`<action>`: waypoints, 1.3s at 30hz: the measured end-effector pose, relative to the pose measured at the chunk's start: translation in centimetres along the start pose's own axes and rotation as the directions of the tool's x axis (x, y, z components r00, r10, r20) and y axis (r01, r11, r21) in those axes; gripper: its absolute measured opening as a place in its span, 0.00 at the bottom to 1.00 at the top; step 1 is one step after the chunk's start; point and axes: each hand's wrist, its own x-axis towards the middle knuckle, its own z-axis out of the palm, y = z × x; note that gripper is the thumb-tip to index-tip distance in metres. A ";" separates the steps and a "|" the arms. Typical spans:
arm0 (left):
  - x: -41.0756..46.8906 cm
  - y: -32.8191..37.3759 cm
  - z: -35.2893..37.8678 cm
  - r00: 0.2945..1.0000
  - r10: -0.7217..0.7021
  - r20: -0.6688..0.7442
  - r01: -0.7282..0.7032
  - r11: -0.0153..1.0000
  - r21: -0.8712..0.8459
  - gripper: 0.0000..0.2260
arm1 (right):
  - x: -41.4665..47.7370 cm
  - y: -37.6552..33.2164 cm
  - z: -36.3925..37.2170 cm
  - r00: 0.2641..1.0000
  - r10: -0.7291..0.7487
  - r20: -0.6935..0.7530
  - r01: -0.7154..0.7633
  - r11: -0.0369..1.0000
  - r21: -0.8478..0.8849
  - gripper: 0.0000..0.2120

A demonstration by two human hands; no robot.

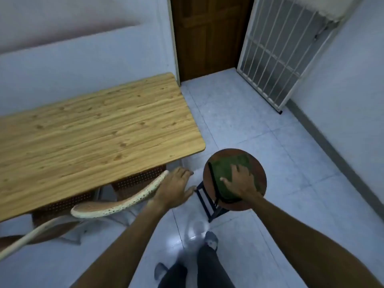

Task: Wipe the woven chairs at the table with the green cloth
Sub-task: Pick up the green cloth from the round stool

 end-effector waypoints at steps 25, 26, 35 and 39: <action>-6.6 -2.5 6.4 0.937 -0.319 -0.142 0.286 0.934 -0.213 0.21 | 3.0 -1.1 7.6 0.978 0.151 -0.141 0.002 0.677 0.736 0.26; -7.3 -2.4 5.6 0.934 -0.323 -0.153 0.287 0.933 -0.217 0.21 | 1.7 -2.2 6.5 0.988 0.133 -0.082 -0.014 0.599 0.801 0.25; -16.0 -3.5 -1.2 0.877 -0.369 -0.308 0.285 0.915 -0.285 0.21 | -8.8 -14.9 0.4 1.000 -0.003 -0.019 0.019 0.294 0.956 0.18; -20.3 -6.1 -2.7 0.867 -0.379 -0.322 0.298 0.914 -0.274 0.22 | -12.7 -21.2 0.6 0.980 -0.107 -0.167 0.196 0.389 0.900 0.17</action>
